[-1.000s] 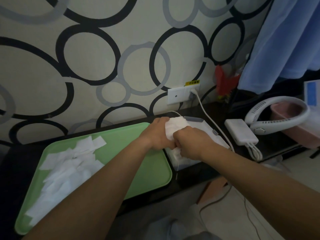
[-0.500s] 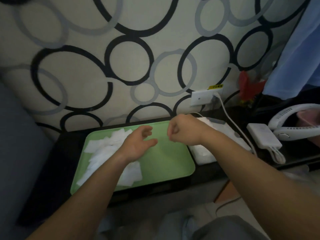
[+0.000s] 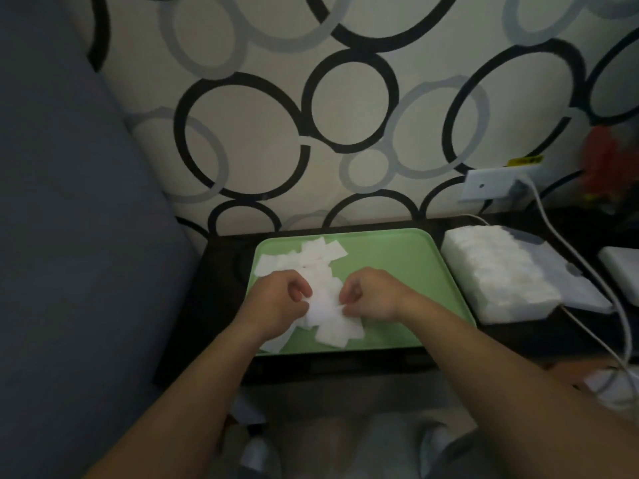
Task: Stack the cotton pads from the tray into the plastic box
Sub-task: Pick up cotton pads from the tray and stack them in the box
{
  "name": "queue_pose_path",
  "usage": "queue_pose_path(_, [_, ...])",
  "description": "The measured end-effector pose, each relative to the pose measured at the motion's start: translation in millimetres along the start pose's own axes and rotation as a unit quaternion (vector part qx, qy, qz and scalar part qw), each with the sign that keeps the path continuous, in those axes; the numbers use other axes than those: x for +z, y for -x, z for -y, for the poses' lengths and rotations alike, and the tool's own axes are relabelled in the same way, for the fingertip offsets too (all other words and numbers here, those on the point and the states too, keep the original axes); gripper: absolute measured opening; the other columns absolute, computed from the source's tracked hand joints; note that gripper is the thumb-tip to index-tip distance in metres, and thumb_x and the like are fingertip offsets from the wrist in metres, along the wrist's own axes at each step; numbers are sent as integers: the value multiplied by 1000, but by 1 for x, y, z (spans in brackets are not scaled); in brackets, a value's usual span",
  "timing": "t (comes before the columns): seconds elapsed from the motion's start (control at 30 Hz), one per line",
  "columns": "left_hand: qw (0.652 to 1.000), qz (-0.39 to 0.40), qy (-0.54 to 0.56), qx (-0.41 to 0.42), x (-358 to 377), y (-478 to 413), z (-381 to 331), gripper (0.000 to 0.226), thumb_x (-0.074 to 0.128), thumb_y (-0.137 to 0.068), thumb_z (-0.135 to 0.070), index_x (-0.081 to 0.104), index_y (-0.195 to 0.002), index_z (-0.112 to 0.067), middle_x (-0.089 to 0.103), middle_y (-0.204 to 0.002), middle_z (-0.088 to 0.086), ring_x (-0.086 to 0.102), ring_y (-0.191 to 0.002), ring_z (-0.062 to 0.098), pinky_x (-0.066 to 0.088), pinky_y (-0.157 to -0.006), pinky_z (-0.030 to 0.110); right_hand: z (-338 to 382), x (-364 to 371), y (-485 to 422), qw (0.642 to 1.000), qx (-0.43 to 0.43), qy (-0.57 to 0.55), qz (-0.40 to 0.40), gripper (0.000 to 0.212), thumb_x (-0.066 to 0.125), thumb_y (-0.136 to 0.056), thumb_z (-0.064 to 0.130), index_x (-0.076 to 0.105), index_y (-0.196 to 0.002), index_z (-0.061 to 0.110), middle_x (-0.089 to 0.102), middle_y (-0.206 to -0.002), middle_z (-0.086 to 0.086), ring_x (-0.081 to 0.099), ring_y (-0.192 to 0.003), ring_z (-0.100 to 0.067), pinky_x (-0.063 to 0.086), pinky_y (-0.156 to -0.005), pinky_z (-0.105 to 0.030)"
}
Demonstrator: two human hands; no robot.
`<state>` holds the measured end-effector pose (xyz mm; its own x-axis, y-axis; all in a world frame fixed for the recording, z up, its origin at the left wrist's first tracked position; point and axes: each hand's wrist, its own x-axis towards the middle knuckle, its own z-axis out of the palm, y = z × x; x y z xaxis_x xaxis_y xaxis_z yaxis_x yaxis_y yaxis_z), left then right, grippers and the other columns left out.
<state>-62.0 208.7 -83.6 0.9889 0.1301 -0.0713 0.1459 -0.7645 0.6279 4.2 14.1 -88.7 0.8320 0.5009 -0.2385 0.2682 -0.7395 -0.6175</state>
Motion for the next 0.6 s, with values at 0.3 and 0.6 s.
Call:
queue_pose_path(0.3, [1000, 10, -7, -3, 0, -21, 10, 20, 74, -83, -13, 63, -78, -29, 65, -81, -8, 61, -77, 8, 48, -69, 25, 8, 16, -26, 998, 52, 29, 5, 54, 73, -77, 57, 49, -47, 19, 44, -48, 6, 43, -49, -14, 35, -55, -30])
queue_pose_path(0.6, [993, -96, 52, -33, -13, -28, 16, 16, 71, -89, -22, 58, -81, -25, 55, -73, -5, 52, -67, 12, 40, -61, 28, 12, 2, -21, 989, 27, -143, -32, 25, 70, -82, 15, 56, -61, 15, 49, -62, 2, 47, -59, -12, 38, -60, -28])
